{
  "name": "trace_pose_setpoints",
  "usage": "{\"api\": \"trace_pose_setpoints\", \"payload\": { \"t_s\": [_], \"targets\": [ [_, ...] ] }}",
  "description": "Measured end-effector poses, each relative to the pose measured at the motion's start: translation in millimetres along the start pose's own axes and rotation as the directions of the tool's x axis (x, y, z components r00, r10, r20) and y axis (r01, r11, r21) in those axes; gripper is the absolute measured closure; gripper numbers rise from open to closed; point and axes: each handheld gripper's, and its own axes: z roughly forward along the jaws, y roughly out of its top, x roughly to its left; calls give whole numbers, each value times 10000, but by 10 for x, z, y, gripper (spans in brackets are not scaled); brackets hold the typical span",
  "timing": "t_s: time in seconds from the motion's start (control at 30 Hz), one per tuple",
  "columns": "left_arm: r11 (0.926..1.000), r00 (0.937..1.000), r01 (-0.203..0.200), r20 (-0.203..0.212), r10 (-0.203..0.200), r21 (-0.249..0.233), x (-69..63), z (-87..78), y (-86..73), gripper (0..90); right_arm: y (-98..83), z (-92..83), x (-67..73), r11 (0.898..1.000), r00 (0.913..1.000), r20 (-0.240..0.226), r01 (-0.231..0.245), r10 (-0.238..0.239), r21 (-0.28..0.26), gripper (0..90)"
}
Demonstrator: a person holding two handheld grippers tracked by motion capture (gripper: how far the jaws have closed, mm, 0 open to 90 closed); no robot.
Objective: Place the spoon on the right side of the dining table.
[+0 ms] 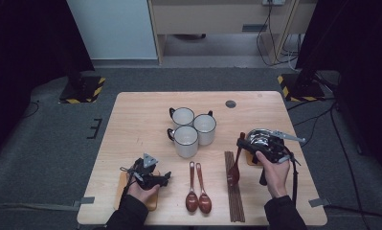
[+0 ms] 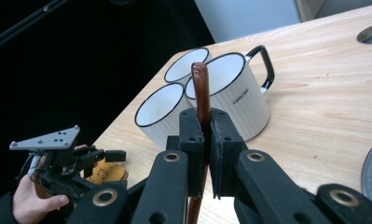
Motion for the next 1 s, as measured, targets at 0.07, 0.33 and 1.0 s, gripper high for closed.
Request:
{"api": "trace_pose_setpoints", "payload": {
  "t_s": [0.07, 0.33, 1.0],
  "targets": [
    [9999, 10000, 18, -42, -17, 105, -2, 9, 2, 114, 19, -3, -2, 9999, 10000, 23, 2, -2, -101, 853],
    [9991, 9997, -78, -228, 87, 416, -20, 32, 4, 107, 108, -36, 18, 9987, 9995, 203, 246, -237, -449, 852],
    [9970, 9980, 223, -613, -178, 741, -18, 56, 11, 0, 292, -55, 25, 9921, 9970, 559, 600, -541, -1097, 852]
  ]
}}
